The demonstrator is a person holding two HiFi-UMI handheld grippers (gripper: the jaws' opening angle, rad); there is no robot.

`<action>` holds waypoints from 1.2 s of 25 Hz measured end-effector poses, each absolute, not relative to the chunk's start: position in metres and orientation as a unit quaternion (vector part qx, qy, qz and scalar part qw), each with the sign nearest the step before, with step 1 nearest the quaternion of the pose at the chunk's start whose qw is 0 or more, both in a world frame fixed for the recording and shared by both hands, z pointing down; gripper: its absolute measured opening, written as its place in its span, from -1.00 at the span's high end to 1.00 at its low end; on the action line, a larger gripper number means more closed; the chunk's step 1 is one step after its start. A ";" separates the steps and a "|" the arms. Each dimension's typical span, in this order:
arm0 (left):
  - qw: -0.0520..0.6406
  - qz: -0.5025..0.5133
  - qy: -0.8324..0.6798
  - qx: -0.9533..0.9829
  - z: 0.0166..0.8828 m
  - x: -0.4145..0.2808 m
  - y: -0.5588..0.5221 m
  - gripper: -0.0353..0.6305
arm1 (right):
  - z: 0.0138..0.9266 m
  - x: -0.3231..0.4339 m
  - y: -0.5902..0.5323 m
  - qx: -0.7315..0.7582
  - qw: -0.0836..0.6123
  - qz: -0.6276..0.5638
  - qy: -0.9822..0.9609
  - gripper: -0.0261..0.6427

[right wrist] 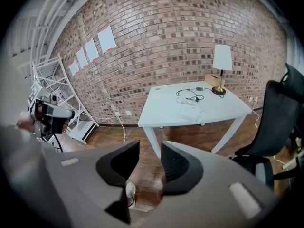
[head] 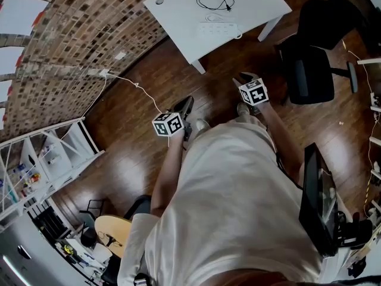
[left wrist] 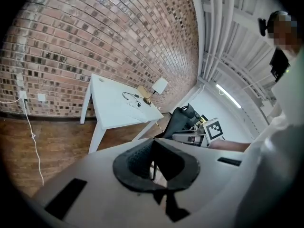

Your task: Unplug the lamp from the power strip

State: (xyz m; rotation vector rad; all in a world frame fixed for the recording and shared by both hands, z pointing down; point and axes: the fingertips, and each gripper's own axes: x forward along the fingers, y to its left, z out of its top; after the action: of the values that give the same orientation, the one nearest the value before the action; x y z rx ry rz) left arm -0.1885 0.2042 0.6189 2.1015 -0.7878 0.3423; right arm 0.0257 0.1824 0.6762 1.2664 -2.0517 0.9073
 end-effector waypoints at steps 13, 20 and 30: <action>0.450 0.114 -0.299 0.834 0.604 -0.185 0.189 0.88 | 0.625 0.010 0.167 0.484 0.223 0.342 -0.774 0.50; 0.455 0.110 -0.296 0.833 0.600 -0.171 0.197 0.88 | 0.601 0.005 0.162 0.473 0.224 0.322 -0.789 0.52; 0.458 0.124 -0.301 0.827 0.608 -0.153 0.216 0.88 | 0.610 -0.005 0.172 0.423 0.262 0.297 -0.815 0.53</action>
State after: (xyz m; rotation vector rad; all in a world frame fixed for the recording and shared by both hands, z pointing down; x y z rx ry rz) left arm -0.1527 0.2163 0.6085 2.0388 -0.7406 0.3059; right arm -0.0053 0.1720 0.6096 1.1449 -2.2049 0.8023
